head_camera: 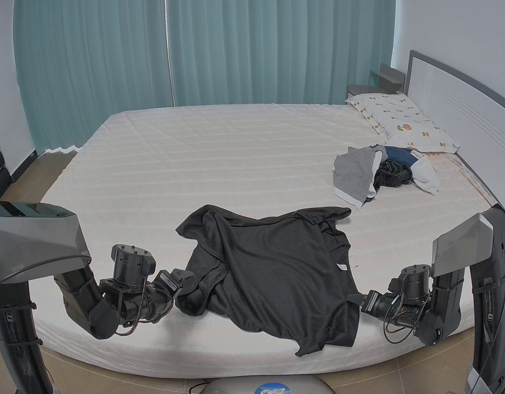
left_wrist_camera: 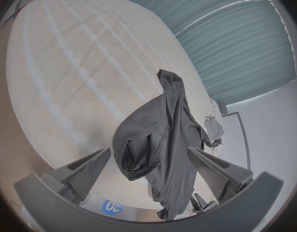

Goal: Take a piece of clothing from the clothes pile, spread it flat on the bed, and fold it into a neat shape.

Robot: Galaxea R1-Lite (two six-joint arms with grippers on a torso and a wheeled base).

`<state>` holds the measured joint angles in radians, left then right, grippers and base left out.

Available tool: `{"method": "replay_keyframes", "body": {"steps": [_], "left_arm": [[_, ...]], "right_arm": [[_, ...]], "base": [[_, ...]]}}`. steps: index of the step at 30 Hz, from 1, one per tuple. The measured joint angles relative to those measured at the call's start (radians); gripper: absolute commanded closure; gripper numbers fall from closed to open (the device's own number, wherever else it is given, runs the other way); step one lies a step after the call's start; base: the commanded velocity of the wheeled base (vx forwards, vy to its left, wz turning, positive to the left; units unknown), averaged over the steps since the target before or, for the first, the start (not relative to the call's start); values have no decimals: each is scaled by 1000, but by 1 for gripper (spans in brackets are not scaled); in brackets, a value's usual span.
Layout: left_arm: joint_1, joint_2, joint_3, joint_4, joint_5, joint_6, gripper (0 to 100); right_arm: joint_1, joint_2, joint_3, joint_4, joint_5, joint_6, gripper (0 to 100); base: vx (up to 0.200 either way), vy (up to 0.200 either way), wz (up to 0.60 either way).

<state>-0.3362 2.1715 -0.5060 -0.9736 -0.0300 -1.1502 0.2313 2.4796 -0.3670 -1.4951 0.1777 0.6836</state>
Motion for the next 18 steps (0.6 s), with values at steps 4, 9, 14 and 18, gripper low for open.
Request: {"method": "replay_keyframes", "body": {"steps": [4, 9, 14, 18], "left_arm": [[1, 1, 0, 0, 2, 0, 0], [-2, 3, 0, 0, 3, 6, 0], [-4, 9, 2, -2, 3, 10, 0], [-5, 11, 3, -2, 3, 11, 0]], "right_arm": [[1, 6, -11, 9, -6, 2, 100], [-5, 4, -1, 9, -36, 1, 100], [-29, -19, 30, 0, -41, -4, 100], [-91, -56, 44, 8, -29, -12, 100]], "base": [[0, 0, 0], [0, 0, 0], [0, 0, 0], [0, 0, 0]]}}
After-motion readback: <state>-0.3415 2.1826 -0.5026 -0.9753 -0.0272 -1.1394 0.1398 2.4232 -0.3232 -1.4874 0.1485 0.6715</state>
